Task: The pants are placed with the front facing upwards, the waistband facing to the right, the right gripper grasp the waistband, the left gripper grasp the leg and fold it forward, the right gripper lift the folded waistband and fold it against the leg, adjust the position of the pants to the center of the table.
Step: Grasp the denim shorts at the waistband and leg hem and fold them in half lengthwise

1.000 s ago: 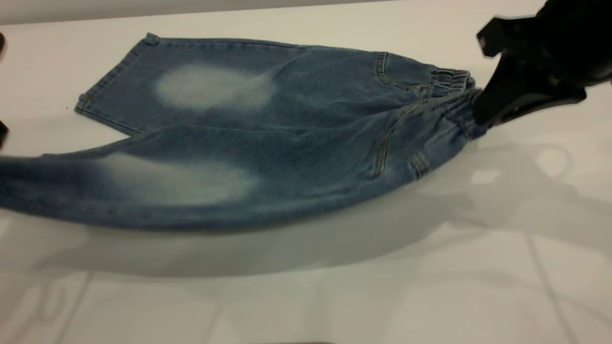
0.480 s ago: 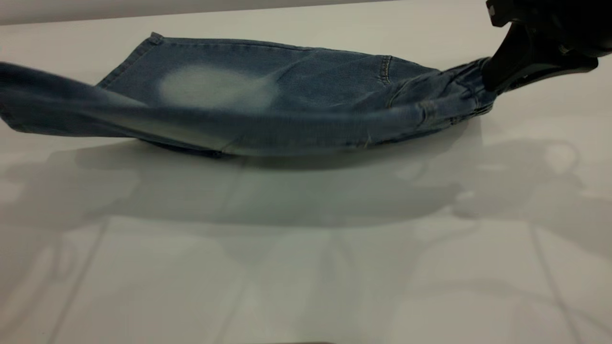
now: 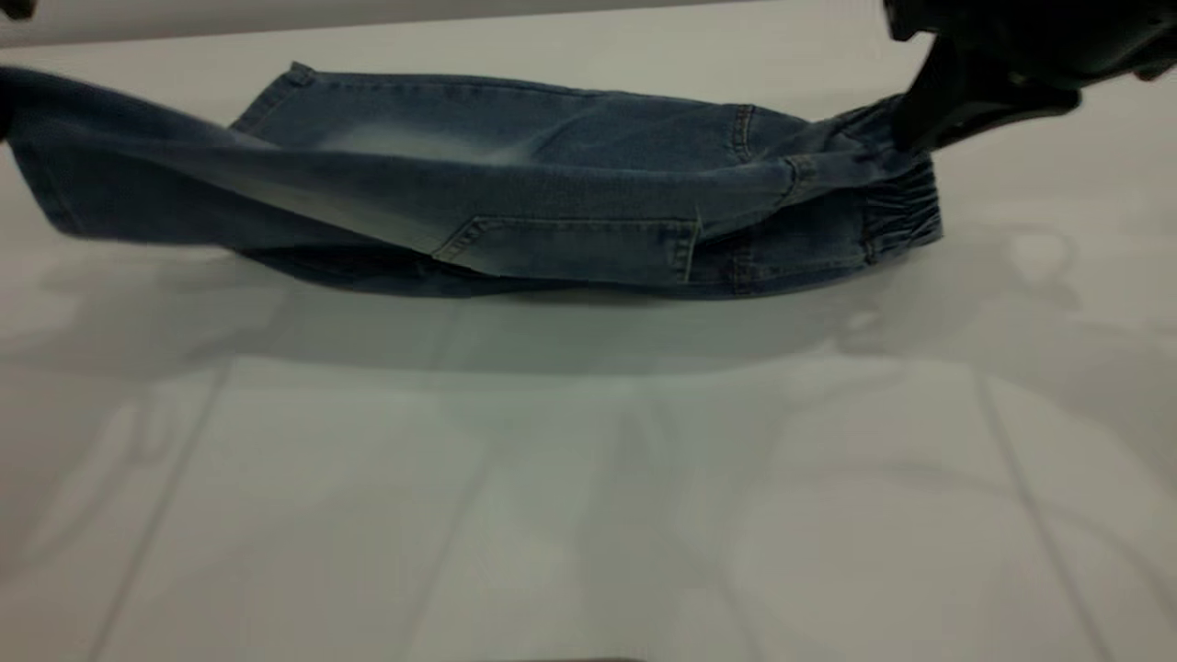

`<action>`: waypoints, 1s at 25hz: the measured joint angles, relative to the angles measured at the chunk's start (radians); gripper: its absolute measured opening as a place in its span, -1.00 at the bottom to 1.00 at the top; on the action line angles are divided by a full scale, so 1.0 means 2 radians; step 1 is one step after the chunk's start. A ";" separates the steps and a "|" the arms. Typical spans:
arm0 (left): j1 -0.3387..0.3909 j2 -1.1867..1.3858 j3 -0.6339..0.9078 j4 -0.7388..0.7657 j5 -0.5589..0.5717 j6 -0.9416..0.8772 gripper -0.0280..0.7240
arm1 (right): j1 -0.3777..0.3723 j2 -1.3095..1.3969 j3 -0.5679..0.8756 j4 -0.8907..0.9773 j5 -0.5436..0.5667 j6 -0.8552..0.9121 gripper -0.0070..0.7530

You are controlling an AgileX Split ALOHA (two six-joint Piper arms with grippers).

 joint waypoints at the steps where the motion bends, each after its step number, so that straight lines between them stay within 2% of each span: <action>1: 0.000 0.004 -0.007 0.002 0.001 0.000 -0.78 | 0.000 0.010 -0.009 0.000 0.000 0.000 -0.88; 7: 0.000 0.062 -0.069 0.007 0.007 0.001 -0.78 | -0.014 0.059 -0.047 0.000 -0.006 0.002 -0.88; 12: -0.001 0.123 -0.129 0.003 0.013 0.002 -0.78 | -0.034 0.071 -0.048 0.002 -0.030 0.004 -0.88; 17: -0.004 0.177 -0.192 -0.011 0.020 0.004 -0.78 | -0.036 0.072 -0.048 0.005 -0.060 0.005 -0.88; 25: -0.035 0.231 -0.246 -0.016 0.033 0.019 -0.78 | -0.036 0.073 -0.048 0.005 -0.091 -0.011 -0.88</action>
